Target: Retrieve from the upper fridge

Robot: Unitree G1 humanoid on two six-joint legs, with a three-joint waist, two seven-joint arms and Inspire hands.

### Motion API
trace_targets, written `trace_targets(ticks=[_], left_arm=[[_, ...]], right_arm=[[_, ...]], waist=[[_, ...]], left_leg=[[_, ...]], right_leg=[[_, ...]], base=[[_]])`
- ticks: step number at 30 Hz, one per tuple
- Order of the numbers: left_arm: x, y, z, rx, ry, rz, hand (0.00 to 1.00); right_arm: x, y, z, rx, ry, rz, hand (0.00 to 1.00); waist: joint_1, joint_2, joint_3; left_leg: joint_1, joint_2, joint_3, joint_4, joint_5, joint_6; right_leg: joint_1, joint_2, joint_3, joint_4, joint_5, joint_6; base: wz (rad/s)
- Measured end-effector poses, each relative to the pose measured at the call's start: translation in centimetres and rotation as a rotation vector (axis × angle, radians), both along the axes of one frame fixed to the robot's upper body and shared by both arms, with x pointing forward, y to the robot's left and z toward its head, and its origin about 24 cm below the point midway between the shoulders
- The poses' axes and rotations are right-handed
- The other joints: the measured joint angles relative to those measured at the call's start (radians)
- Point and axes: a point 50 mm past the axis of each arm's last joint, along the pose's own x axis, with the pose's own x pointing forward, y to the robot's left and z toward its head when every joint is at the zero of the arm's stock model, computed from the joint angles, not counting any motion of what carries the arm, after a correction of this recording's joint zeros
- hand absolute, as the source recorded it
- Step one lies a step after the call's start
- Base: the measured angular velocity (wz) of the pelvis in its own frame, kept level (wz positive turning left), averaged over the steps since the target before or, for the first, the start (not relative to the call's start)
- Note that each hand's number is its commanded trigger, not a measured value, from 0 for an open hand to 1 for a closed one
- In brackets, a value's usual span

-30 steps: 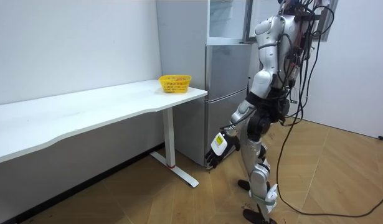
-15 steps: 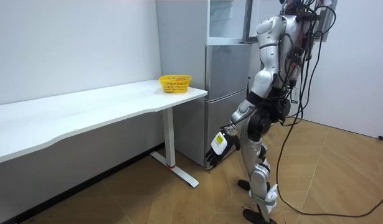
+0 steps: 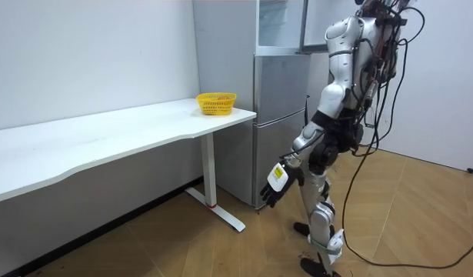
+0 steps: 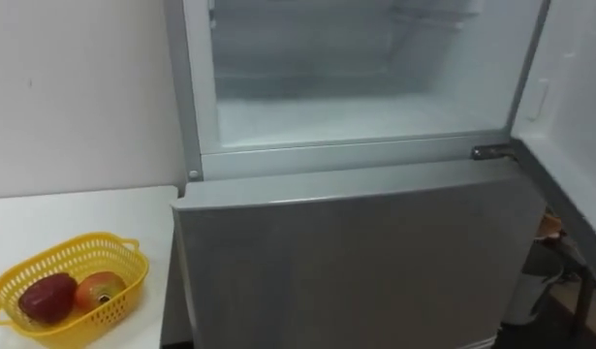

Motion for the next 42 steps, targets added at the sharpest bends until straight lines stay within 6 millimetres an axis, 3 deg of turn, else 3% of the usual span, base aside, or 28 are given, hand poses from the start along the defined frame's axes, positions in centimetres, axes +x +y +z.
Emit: trace_targets(ticks=[3, 5, 8, 12, 18, 31, 42], left_arm=[[0.5, 0.0, -0.1, 0.008, -0.01, 0.0, 0.0], [1.0, 0.1, -0.2, 0.009, -0.017, -0.006, 0.0], [1.1, -0.3, -0.3, -0.001, -0.001, -0.038, 0.0], [1.2, -0.8, -0.5, -0.011, 0.02, -0.08, 0.0], [1.0, -0.2, -0.5, 0.016, 0.05, -0.101, 0.0], [0.8, 0.0, -0.4, 0.03, 0.055, -0.098, 0.0], [0.6, 0.3, -0.3, 0.054, 0.055, -0.086, 0.0]], right_arm=[[0.0, 1.5, 2.7, -0.095, -0.09, 0.059, 0.0], [0.0, 2.6, 4.4, -0.166, -0.132, 0.116, 0.0], [0.0, 3.6, 5.2, -0.203, -0.142, 0.196, 0.0], [-0.4, 6.0, 6.6, -0.331, -0.203, 0.307, 0.0], [0.2, 8.0, 6.2, -0.45, -0.128, 0.426, 0.0], [-0.1, 8.1, 6.4, -0.465, -0.158, 0.467, 0.0], [-1.5, 4.5, 6.8, -0.381, -0.253, 0.246, 0.0]], waist=[[0.001, -0.01, 0.001], [0.003, -0.032, 0.0014], [0.033, -0.039, 0.0002], [0.073, -0.047, 0.0007], [0.094, -0.047, 0.0005], [0.101, -0.054, 0.0004], [0.055, -0.051, -0.0002]], left_leg=[[0.001, 0.0, -0.016, 0.002, 0.003, -0.003], [0.007, 0.012, -0.037, 0.003, 0.008, -0.011], [0.018, 0.032, -0.039, 0.0, 0.006, -0.018], [0.019, 0.04, -0.05, -0.01, 0.009, -0.022], [0.022, 0.047, -0.078, -0.022, 0.009, -0.022], [0.026, 0.051, -0.085, -0.028, 0.01, -0.021], [0.036, 0.049, -0.084, -0.029, 0.009, -0.02]], right_leg=[[0.004, -0.002, -0.009, 0.001, -0.004, -0.002], [0.033, 0.007, -0.009, -0.033, 0.01, -0.008], [0.067, 0.02, -0.017, -0.086, 0.035, -0.017], [0.085, 0.024, -0.025, -0.122, 0.052, -0.022], [0.112, 0.019, -0.057, -0.155, 0.065, -0.03], [0.113, 0.014, -0.09, -0.153, 0.04, -0.034], [0.127, 0.009, -0.092, -0.156, 0.023, -0.028]], base=[[0.12], [0.24], [0.05], [0.08], [0.17], [0.03], [0.05]])
